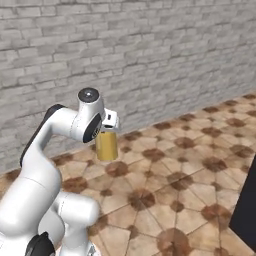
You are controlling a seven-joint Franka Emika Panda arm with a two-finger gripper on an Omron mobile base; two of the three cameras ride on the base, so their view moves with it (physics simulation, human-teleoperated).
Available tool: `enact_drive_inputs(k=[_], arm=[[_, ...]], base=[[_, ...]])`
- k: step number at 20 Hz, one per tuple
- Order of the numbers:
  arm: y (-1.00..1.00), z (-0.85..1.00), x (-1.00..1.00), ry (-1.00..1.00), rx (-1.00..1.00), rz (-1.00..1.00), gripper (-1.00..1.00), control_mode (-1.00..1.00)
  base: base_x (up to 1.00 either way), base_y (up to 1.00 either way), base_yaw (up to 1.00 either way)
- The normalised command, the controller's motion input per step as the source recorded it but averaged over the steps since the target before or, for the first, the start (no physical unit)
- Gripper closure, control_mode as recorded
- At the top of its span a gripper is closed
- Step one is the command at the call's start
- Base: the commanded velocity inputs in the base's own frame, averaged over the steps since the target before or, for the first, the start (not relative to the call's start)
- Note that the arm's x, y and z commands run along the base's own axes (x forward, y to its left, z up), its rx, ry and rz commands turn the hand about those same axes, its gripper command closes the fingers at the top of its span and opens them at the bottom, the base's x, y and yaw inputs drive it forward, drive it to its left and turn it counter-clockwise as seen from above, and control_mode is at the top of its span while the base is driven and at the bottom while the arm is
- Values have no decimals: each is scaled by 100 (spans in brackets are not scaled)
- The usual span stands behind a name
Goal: There is a tray on the dining counter. Grab the cup, mug, and pitcher and place them on the tray. The pitcher may be placed next to the tray if it cannot fit the tray.
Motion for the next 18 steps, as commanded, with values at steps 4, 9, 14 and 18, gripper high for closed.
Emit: enact_drive_inputs(k=[4,9,14,18], arm=[[0,0,0,0,0,0,100,100],[0,0,0,0,0,0,100,100],[0,0,0,0,0,0,100,100],[0,0,0,0,0,0,100,100]], base=[[100,78,-59],[100,81,-57],[100,82,-54],[100,83,-49]])
